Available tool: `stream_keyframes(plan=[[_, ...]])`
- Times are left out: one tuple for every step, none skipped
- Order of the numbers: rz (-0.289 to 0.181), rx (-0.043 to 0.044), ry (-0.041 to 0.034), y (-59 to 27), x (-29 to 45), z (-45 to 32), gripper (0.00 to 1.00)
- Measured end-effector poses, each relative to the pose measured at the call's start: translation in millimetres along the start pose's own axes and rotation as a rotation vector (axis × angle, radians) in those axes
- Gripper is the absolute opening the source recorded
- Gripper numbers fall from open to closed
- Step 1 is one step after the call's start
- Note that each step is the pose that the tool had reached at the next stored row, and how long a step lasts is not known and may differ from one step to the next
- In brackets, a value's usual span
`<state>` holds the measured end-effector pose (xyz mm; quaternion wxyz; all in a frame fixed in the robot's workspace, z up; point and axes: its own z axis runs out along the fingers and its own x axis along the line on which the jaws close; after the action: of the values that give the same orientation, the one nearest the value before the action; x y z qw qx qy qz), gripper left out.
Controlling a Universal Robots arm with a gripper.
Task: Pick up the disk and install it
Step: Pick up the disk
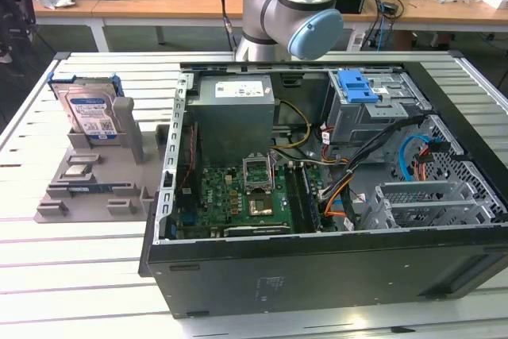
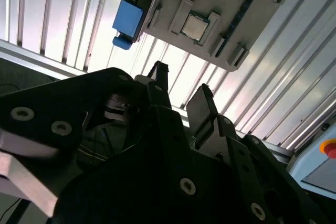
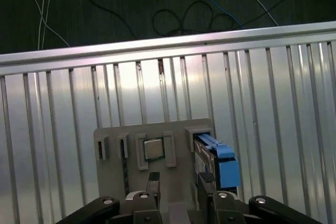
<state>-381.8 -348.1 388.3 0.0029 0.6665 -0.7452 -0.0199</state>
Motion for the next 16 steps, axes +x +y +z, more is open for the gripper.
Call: stream_keyframes(plan=[[0.0,0.0,0.0001,0.0,0.0,0.0,0.42],[0.0,0.0,0.0,0.1,-0.9,0.0,0.42],[0.0,-0.0001,0.0001,0.3,-3.1,0.0,0.42],[0.0,-0.0001,0.0002,0.6,-6.0,0.1,0.42],[0.0,-0.0001,0.0003,1.0,-9.5,0.2,0.42],[0.0,0.0001,0.0002,1.5,-14.4,0.5,0.42],[0.0,0.0001,0.0002,2.0,-20.4,0.7,0.42],[0.0,0.0,0.0003,2.8,-27.4,0.9,0.42],[0.0,0.0,0.0002,3.1,-31.1,1.0,0.42],[0.0,0.0001,0.0002,3.5,-35.1,1.3,0.42],[0.0,0.0,0.0003,4.0,-40.6,1.5,0.42],[0.0,0.0,0.0003,4.4,-43.5,1.7,0.42],[0.0,-0.0001,0.0003,4.8,-47.4,1.9,0.42],[0.0,0.0001,0.0003,5.2,-52.1,2.4,0.42],[0.0,0.0001,0.0002,5.7,-57.0,2.8,0.42],[0.0,0.0,0.0003,6.0,-60.0,3.1,0.42]])
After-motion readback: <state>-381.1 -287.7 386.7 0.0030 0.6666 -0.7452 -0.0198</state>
